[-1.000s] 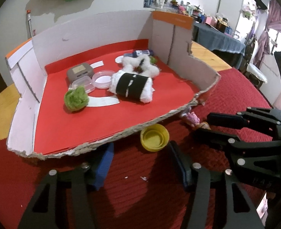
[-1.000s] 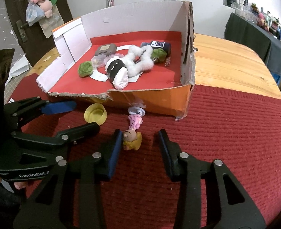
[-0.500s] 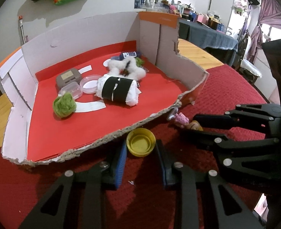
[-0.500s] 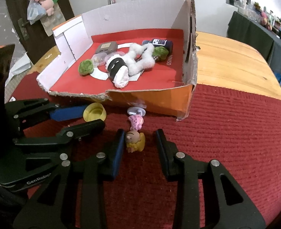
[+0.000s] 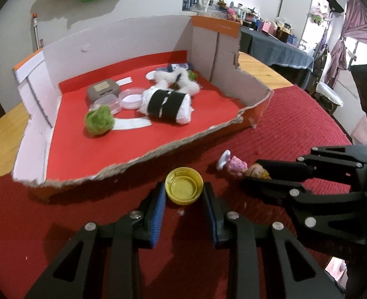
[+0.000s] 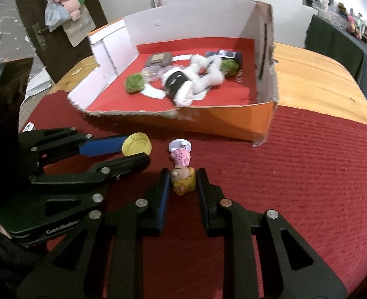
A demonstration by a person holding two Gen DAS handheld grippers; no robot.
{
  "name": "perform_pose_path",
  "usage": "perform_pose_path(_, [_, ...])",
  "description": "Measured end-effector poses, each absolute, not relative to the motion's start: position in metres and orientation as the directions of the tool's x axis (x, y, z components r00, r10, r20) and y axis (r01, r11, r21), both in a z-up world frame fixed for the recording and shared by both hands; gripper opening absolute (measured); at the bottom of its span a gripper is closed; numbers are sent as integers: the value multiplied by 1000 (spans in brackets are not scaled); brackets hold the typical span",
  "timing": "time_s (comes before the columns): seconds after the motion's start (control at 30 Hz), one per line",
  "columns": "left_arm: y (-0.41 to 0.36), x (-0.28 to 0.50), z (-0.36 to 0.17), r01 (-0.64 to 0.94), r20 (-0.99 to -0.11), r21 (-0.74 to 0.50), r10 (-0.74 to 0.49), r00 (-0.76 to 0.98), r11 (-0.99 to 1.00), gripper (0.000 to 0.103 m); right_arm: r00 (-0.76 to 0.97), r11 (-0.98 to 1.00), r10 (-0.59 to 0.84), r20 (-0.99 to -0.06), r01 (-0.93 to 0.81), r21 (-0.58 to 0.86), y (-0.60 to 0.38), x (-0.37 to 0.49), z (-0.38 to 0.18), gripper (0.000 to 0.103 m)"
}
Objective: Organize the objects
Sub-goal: 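Grasp the yellow lid with the left gripper while the right gripper grasps the pink figurine, then lift the yellow lid and figurine and carry both over the box wall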
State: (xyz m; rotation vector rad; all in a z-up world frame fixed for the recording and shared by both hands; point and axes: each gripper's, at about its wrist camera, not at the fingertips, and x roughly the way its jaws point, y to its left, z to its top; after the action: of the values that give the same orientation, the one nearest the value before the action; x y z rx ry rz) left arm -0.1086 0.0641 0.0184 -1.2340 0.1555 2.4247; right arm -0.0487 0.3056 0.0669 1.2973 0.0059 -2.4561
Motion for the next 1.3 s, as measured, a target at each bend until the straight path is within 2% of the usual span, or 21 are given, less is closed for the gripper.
perform_pose_path(0.6, [35, -82, 20, -356, -788, -93, 287, -544, -930, 31, -496, -908, -357, -792, 381, 171, 270, -24, 71, 20])
perform_pose_path(1.3, [17, -73, 72, -351, -702, -105, 319, -636, -931, 31, -579, -897, -384, -720, 419, 141, 266, -16, 117, 20])
